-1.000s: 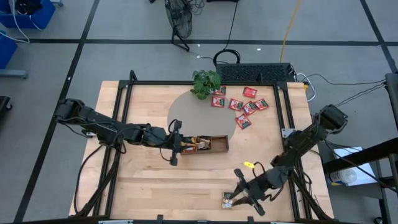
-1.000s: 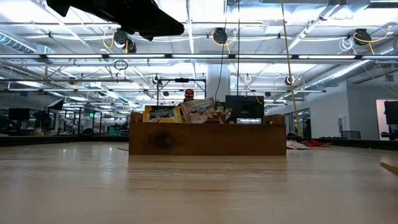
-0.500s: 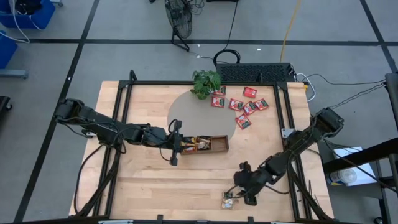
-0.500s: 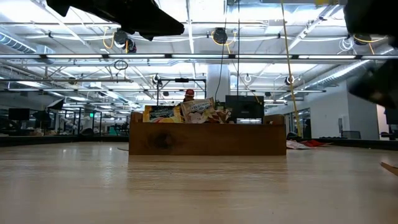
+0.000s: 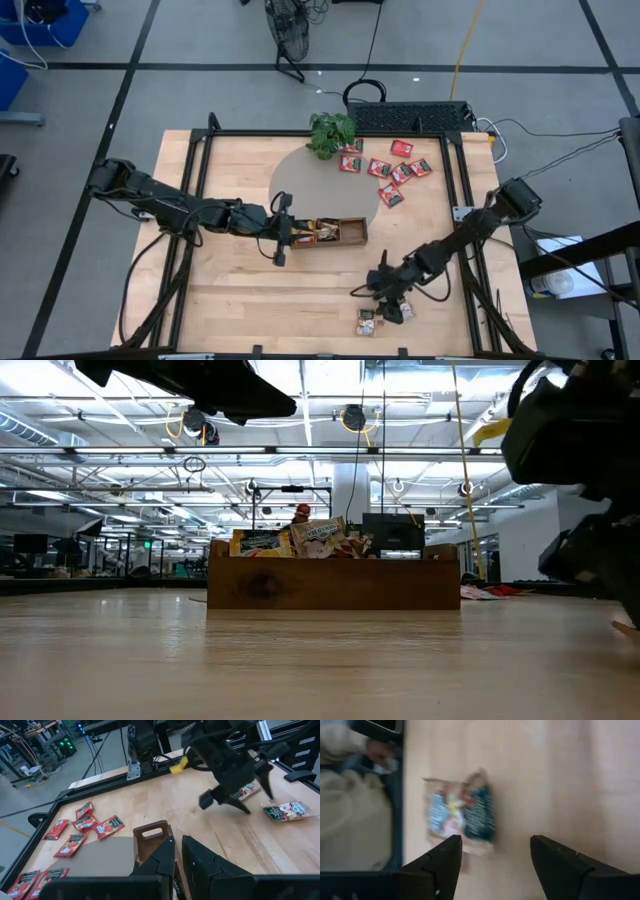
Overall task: Pick & Place Tea
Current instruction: Put the left brown tea bag into the middle slot of the wooden organizer
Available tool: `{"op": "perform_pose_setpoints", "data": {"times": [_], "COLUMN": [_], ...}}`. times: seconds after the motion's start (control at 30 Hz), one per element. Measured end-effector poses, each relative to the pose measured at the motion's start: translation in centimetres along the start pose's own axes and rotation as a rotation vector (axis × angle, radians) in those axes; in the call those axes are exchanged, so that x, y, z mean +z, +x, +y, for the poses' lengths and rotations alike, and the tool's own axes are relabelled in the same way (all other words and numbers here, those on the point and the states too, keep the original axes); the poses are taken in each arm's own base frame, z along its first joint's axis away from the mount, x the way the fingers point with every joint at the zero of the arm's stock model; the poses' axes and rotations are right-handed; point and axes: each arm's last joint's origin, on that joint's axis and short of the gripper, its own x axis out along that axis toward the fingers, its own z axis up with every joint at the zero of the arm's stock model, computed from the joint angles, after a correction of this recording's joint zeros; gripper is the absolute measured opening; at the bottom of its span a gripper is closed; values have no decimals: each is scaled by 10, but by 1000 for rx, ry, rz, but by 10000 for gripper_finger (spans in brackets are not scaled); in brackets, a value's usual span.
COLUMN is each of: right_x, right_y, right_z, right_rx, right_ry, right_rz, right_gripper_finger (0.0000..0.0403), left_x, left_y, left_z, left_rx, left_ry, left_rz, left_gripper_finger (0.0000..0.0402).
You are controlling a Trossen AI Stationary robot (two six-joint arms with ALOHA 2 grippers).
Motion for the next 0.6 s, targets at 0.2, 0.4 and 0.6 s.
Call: {"op": "perform_pose_setpoints", "data": {"times": [0.2,0.4,0.6], "right_x": [1,-2,-11], "right_y": [14,15,16], "right_z": [2,4,4], "right_rx": [110,125,63], "right_ry": [-3,2,-13], "right_rz": [18,34,53], "right_gripper_finger": [222,218,195], "left_x": [0,0,0], "left_y": [0,0,0], "left_z": [0,0,0], "left_rx": [0,0,0], "left_ry": [-1,-1,0], "left_rz": [0,0,0], "left_gripper_finger": [42,42,42]}}
